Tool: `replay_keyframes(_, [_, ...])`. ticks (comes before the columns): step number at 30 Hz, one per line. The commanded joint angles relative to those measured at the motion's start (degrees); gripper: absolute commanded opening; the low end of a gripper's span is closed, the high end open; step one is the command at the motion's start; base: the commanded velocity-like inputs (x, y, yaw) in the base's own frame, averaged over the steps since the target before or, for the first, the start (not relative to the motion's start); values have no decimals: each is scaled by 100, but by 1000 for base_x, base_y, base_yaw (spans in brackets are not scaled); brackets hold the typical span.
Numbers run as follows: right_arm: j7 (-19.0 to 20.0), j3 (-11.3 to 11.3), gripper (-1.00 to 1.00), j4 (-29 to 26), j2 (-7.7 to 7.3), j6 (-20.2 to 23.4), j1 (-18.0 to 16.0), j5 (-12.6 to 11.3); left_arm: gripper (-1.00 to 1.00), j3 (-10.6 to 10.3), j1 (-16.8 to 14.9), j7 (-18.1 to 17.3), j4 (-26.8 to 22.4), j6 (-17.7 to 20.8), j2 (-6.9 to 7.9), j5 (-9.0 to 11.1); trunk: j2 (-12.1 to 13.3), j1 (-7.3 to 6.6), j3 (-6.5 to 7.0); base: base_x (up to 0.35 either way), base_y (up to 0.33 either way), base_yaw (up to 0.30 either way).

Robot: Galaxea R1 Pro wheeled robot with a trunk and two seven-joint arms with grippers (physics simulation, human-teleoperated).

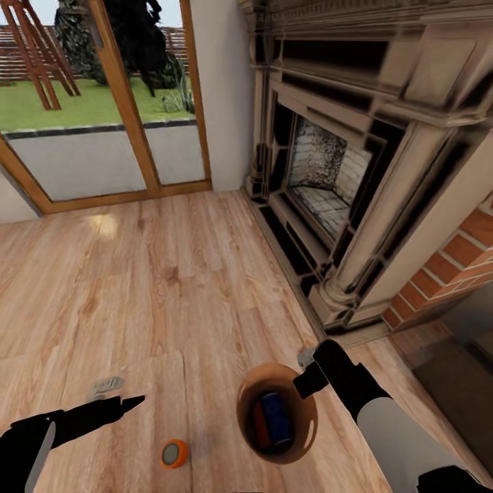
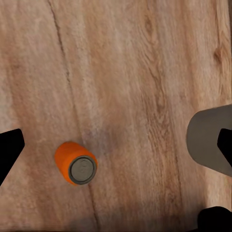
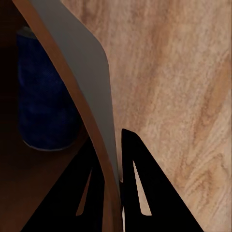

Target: Put the three can of soda from the living room inside the tash can in the kitchen.

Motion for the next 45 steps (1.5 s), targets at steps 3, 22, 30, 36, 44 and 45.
replay_keyframes(3, [22, -4, -100, 1, -5, 43, -1, -130, 100, 0, 0, 7, -11, -17, -5, -1, 0, 0, 5, 0, 0, 144])
replay_keyframes(22, [42, -12, -100, 7, -15, 50, -2, -138, 100, 2, 0, 52, -6, -298, -10, -8, 0, 0, 7, -42, 0, 9])
replay_keyframes(30, [87, 4, -100, 7, -196, 36, -1, -131, 100, 3, 0, 74, -16, -361, -10, -9, 0, 0, 34, -300, 0, 0])
replay_keyframes(36, [277, 41, -100, 7, -721, -283, -1, -137, 100, 6, 0, 102, -16, -365, -10, -9, 0, 0, 46, -323, 0, 0])
replay_keyframes(44, [960, 124, -100, 10, -1085, -639, -1, -80, 100, 8, 0, 168, -10, -372, -10, -14, 0, 0, 48, -318, 0, 0])
replay_keyframes(45, [988, 133, -100, 12, -1100, -649, -1, -81, 100, 8, 0, 220, -9, -373, -10, -12, 0, 0, 48, -191, 0, 0])
